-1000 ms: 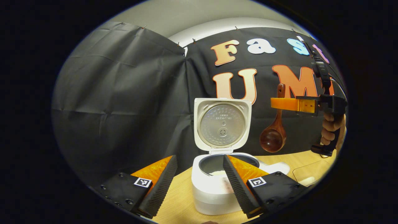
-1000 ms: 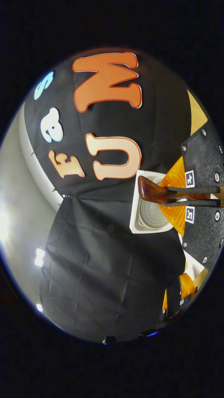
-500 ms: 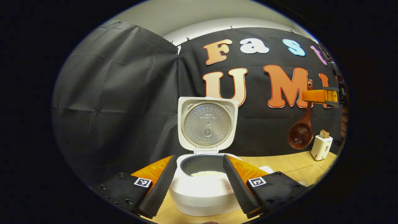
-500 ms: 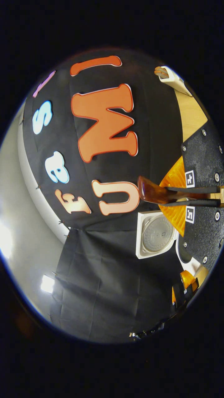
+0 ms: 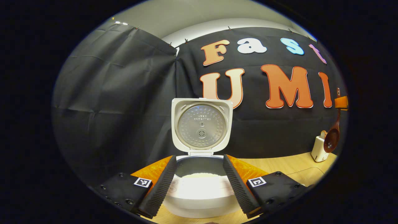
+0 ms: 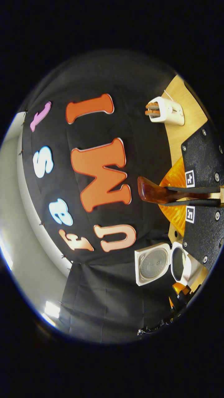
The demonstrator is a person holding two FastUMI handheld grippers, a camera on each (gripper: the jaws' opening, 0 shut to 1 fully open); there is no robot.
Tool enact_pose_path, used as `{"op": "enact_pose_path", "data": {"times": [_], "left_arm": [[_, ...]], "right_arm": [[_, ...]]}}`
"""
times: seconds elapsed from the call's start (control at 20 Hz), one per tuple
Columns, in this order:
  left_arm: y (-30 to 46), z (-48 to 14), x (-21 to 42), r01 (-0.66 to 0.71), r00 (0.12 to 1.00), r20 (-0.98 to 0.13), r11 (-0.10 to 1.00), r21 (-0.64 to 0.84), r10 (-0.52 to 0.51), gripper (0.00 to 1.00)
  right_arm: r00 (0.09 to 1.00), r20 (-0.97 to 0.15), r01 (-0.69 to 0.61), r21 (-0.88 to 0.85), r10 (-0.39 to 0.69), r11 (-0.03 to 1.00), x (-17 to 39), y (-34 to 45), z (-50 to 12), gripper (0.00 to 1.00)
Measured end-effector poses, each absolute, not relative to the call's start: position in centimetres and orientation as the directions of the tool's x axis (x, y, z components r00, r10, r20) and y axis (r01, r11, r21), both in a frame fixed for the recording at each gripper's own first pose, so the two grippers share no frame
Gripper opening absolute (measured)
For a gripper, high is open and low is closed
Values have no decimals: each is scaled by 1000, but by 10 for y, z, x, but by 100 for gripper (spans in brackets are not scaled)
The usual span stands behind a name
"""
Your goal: Close the left gripper, press the button to open the rice cooker; take a wooden spoon from the chopstick holder with the right hand, scoop a spoonful of rice and pour it into the rice cooker, then put the wooden spoon back into the chopstick holder.
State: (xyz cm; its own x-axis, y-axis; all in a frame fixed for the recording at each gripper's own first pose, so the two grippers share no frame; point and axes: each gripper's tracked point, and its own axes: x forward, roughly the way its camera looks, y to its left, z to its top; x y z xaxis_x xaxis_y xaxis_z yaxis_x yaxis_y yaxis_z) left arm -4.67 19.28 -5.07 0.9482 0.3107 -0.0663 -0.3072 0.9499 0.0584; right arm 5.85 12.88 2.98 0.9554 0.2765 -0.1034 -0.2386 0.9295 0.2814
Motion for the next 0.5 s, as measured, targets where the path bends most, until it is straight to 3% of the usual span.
{"op": "enact_pose_path", "data": {"times": [0.5], "left_arm": [[190,-52,-38,-364,929,-58,931,25,365,95]], "right_arm": [[968,-238,-12,265,77,964,23,29,-19,7]]}}
